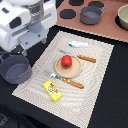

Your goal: Interact with the objects in diverse but meaningful ways.

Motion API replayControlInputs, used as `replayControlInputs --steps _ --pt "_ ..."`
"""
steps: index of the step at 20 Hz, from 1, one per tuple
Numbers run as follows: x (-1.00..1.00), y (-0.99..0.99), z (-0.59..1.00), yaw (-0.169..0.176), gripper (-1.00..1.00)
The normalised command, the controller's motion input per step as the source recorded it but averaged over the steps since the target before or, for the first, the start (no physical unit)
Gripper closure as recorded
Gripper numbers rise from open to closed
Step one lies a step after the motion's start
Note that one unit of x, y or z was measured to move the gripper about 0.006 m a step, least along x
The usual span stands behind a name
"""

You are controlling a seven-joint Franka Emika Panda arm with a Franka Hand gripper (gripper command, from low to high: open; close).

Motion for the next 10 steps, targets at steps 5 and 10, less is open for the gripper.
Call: replayControlInputs --steps 5,10 --pt "-0.18 0.03 -0.32 -0.031 -1.0" --pt "-0.28 0.0 -0.33 -0.007 -1.0"
